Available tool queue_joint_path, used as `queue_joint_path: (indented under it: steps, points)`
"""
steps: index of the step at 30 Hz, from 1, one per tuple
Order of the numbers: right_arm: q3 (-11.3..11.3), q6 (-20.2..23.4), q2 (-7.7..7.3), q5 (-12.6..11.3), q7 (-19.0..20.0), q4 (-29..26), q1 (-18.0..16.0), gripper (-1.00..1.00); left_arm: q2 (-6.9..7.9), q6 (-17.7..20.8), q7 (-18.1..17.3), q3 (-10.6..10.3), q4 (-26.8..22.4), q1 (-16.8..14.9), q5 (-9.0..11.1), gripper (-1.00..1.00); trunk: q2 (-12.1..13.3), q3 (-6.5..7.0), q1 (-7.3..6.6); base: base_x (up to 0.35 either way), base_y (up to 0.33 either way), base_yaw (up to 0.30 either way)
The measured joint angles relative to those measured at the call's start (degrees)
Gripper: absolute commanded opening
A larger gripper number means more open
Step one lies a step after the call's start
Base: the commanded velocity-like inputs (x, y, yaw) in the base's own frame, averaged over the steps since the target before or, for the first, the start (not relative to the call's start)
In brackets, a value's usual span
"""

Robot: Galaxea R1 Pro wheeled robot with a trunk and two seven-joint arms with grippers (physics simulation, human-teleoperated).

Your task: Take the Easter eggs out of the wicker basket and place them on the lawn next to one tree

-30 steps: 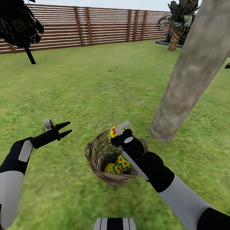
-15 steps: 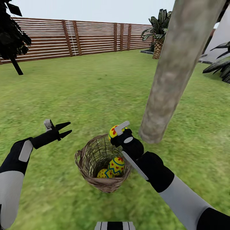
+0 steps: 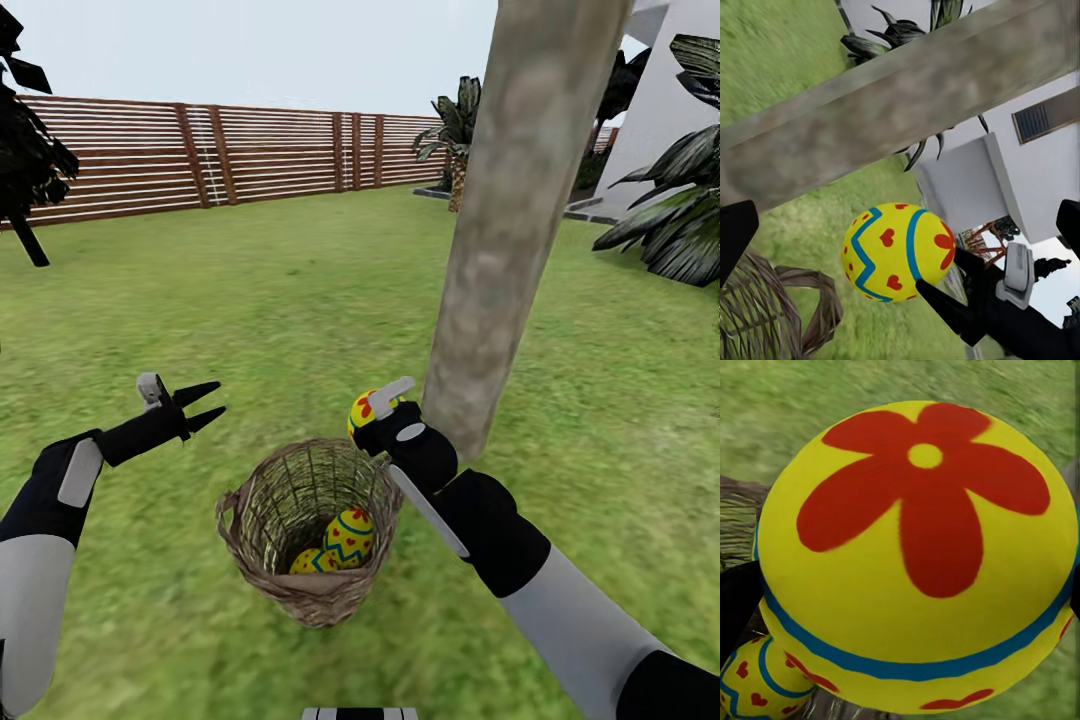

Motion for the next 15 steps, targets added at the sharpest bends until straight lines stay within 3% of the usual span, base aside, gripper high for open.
queue_joint_path:
  steps: [8, 11, 15]
  points:
    - [-0.94, 1.62, -0.36, -0.07, -0.09, 0.58, 0.27, -1.00, 0.06, 0.00, 0.00, -0.02, 0.06, 0.00, 0.01, 1.00, 0.11, 1.77, -0.21, 0.000, 0.000, 0.000]
    - [-1.14, 1.76, -0.79, -0.13, -0.09, 1.32, 0.27, -1.00, 0.06, -0.05, -0.04, 0.04, 0.05, 0.00, 0.11, 1.00, 0.11, 1.79, -0.20, 0.000, 0.000, -0.011]
    - [-1.16, 1.76, -1.10, -0.15, -0.09, 1.48, 0.99, -1.00, 0.11, -0.10, -0.16, 0.12, 0.07, -0.01, 0.22, 1.00, 0.11, 1.80, -0.20, 0.000, 0.000, -0.222]
